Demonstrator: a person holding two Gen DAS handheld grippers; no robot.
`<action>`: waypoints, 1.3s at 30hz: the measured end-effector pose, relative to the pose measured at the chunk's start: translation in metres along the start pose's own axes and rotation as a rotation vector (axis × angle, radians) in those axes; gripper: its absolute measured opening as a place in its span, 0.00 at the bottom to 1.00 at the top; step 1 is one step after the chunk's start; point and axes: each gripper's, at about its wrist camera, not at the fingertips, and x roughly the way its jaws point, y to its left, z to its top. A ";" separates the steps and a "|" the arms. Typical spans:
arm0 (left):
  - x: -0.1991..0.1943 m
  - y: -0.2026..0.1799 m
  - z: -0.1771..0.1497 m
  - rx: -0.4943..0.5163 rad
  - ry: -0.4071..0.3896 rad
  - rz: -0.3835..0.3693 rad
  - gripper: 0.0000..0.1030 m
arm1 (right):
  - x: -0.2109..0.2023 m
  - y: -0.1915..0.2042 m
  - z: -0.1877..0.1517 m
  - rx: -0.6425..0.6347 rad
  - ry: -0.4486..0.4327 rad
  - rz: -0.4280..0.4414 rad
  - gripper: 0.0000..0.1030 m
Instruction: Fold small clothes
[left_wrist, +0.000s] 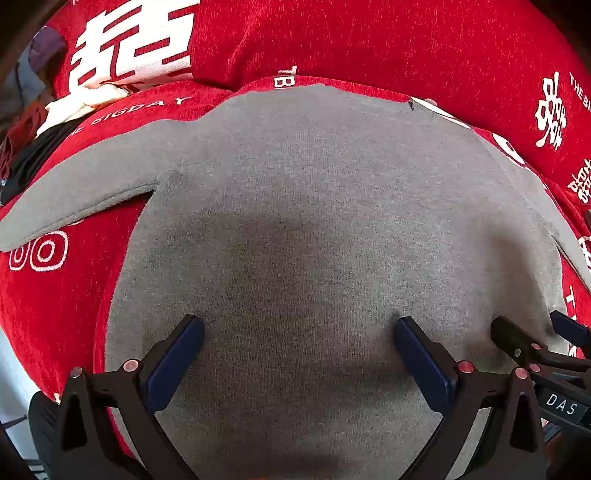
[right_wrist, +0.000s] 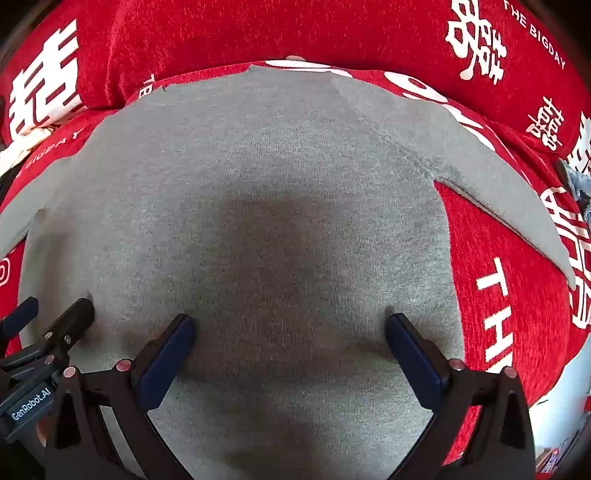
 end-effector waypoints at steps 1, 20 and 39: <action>0.000 0.000 0.000 0.000 -0.001 0.001 1.00 | 0.000 0.000 -0.001 0.001 -0.002 0.001 0.99; 0.000 -0.001 0.000 -0.003 0.009 0.015 1.00 | 0.002 -0.002 0.006 0.022 0.049 0.006 1.00; 0.000 0.002 -0.001 -0.001 -0.003 0.018 1.00 | 0.005 -0.001 0.007 0.012 0.023 0.002 1.00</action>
